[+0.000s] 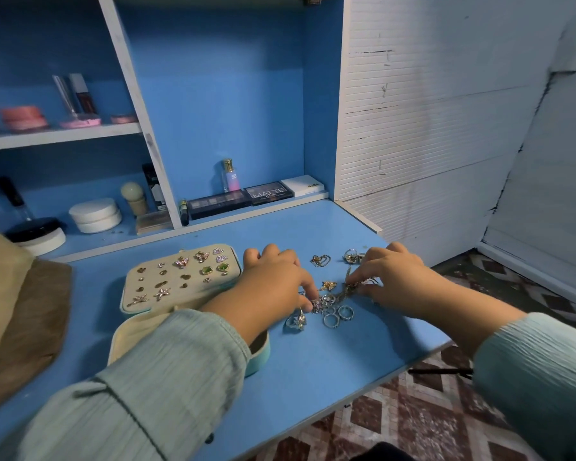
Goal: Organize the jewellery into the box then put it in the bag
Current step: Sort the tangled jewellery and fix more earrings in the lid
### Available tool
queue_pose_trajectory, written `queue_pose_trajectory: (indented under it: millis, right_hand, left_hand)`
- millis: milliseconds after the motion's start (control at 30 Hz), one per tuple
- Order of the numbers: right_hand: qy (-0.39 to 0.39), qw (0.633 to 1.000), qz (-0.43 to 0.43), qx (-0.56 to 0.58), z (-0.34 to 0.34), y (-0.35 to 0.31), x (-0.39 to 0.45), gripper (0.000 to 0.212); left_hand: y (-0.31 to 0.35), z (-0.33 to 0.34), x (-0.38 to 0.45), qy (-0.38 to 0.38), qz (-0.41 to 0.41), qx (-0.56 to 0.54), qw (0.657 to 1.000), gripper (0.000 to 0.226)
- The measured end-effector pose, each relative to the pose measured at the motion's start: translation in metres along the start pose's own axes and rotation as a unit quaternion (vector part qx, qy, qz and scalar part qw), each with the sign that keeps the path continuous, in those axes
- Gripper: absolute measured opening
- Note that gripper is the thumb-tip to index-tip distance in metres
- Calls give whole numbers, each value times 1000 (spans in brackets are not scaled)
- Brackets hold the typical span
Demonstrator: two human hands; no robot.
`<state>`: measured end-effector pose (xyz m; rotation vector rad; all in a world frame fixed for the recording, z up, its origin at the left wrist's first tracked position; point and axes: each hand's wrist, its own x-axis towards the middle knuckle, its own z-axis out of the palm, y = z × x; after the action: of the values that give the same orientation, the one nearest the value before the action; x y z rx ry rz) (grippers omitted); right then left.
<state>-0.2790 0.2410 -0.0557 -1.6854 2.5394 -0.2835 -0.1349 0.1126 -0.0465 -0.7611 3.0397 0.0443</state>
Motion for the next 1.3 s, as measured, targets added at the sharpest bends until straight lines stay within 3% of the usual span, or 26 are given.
queue_pose_trajectory:
  millis: [233,433,600,700,833,933,1167,1300]
  right_hand:
    - [-15,999,-30,23,2,1,1,20]
    - [4,999,10,35,2,14,2,21]
    - [-47,998,1,37,2,19,-4,26]
    - [-22,996,17,89,-2,27,-3,31]
    - [-9,997,52,53,-3,42,5,43]
    - [-60,998,30,4,-1,45,6,46]
    - [-7,998,38,42,0,56,11,51]
    - [-45,999,9,27,0,55,6,52]
  left_hand:
    - [-5,4,-1,17,-15,16,1000,15]
    - [-9,5,-2,27,-44,20,998,15]
    - [-2,-1,4,-2,10,12,1000,19]
    - [4,-5,10,-25,40,1,999,24]
    - [9,-2,18,-53,71,-20,996,24]
    - [9,-2,23,-45,77,-10,996,20]
    - [9,-10,30,-58,77,69,993,17]
    - [15,-7,37,-49,92,44,994,30]
